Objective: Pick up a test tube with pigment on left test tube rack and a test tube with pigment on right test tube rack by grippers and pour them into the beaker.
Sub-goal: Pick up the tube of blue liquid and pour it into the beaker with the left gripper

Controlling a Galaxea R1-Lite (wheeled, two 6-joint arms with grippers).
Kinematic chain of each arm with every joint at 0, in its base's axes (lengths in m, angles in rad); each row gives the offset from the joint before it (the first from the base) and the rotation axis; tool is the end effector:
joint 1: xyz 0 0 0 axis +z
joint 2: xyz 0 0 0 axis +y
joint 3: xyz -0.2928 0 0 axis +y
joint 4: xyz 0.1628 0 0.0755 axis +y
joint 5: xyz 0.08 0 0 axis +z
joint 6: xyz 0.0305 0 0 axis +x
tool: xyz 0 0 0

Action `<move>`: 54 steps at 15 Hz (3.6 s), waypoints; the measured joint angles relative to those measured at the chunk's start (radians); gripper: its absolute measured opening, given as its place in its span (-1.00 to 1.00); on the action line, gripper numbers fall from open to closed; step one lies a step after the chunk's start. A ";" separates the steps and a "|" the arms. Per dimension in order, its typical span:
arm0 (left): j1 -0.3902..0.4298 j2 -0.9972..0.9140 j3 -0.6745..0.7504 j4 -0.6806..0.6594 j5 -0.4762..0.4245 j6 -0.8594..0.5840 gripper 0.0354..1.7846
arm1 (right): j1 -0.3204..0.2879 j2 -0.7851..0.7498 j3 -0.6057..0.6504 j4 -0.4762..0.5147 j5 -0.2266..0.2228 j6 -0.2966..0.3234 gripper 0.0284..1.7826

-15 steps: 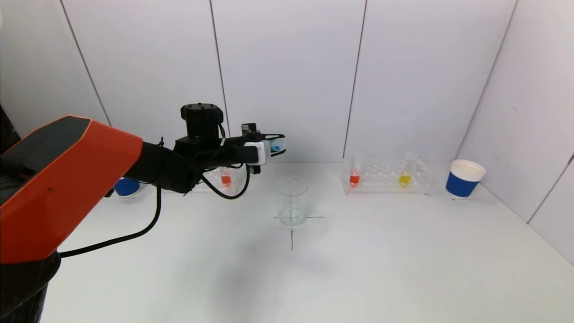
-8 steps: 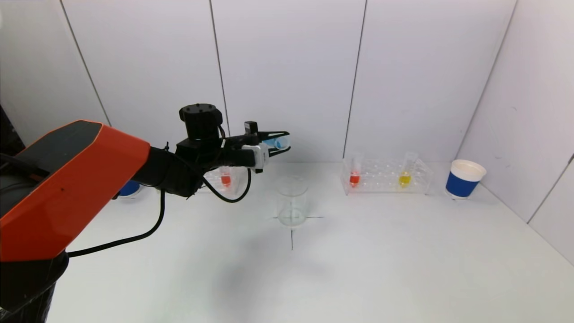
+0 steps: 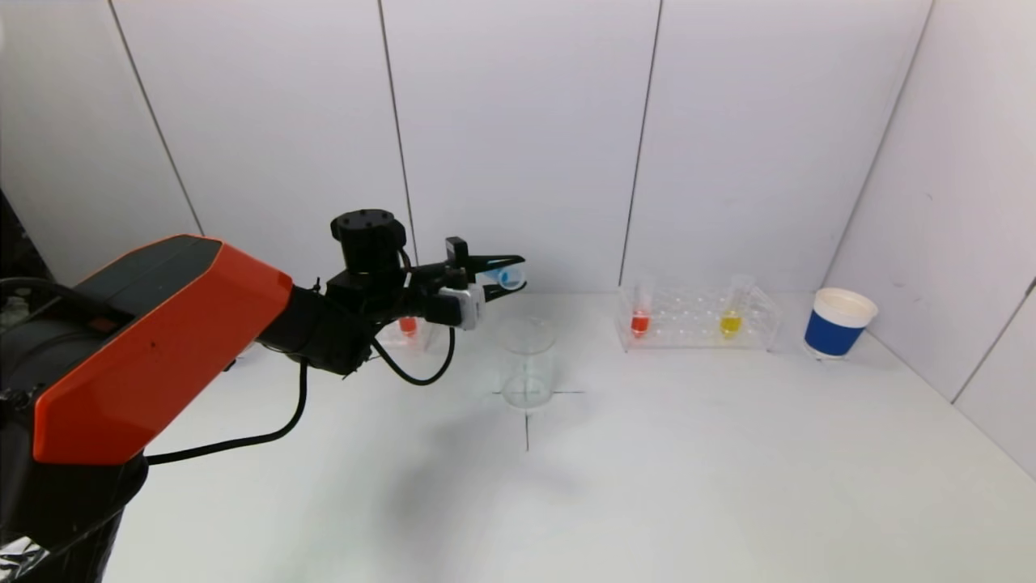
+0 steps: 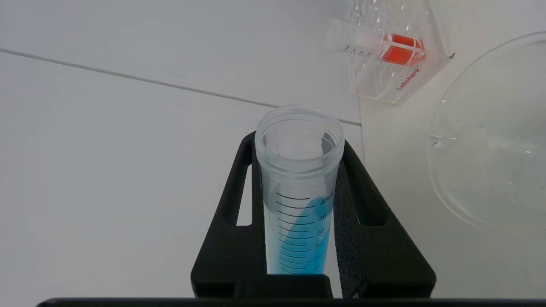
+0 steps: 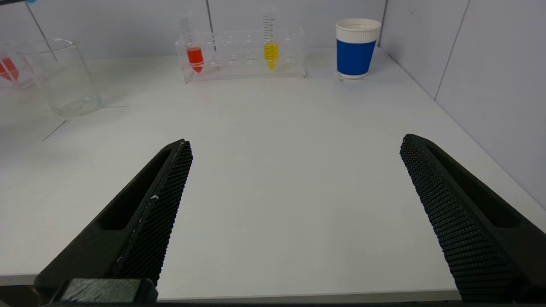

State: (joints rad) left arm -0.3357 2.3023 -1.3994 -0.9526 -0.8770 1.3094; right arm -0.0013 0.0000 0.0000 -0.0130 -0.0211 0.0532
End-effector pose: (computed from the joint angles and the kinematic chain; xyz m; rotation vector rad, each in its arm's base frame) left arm 0.4219 -0.1721 0.1418 1.1495 -0.8320 -0.9945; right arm -0.0195 -0.0006 0.0769 0.0533 -0.0136 -0.0220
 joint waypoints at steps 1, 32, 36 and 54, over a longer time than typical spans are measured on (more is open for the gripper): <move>0.000 0.009 0.000 0.000 0.000 0.018 -0.52 | 0.000 0.000 0.000 0.000 0.000 0.000 0.99; 0.000 0.065 -0.079 0.039 0.004 0.302 -0.52 | 0.000 0.000 0.000 0.000 0.000 -0.001 0.99; 0.001 0.061 -0.101 0.135 0.009 0.352 -0.52 | 0.000 0.000 0.000 0.000 0.000 0.000 0.99; 0.000 0.040 -0.202 0.352 -0.001 0.590 -0.52 | 0.000 0.000 0.000 0.000 -0.001 -0.001 0.99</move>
State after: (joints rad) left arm -0.3357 2.3419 -1.6015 -0.6004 -0.8783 1.8994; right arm -0.0009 0.0000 0.0000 -0.0134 -0.0219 0.0523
